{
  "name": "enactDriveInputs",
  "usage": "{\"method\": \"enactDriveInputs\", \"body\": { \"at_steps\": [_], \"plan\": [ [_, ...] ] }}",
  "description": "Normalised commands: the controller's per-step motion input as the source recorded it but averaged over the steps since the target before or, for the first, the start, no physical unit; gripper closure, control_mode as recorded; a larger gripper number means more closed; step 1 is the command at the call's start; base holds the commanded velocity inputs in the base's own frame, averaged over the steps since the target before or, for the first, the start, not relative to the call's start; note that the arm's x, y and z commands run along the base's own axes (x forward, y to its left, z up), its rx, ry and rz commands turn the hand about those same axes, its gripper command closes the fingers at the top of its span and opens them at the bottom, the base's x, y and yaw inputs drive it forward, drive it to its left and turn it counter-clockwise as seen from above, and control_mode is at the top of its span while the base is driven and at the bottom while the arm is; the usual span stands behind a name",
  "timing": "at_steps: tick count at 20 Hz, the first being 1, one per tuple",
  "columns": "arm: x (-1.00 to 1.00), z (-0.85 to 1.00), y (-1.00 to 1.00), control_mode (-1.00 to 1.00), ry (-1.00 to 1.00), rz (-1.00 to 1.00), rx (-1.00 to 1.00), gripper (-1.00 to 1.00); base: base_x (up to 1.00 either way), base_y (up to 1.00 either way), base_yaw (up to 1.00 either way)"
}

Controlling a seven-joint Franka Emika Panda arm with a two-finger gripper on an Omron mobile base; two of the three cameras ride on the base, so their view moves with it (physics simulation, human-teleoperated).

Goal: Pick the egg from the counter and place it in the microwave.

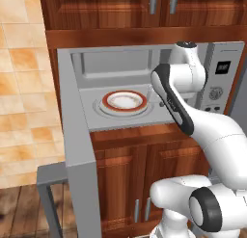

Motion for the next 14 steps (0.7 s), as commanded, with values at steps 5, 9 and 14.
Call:
{"method": "enactDriveInputs", "body": {
  "at_steps": [5, 9, 14],
  "plan": [
    [-0.11, 0.00, 0.00, 1.00, 0.00, 0.00, 0.00, -1.00, -0.60, -0.14, 0.06],
    [0.00, 0.00, 0.00, 1.00, 0.00, 0.00, 0.00, -1.00, -1.00, -0.38, -0.03],
    [0.00, 0.00, 0.00, 1.00, 0.00, 0.00, 0.00, -1.00, -0.20, -0.24, -0.62]
  ]
}}
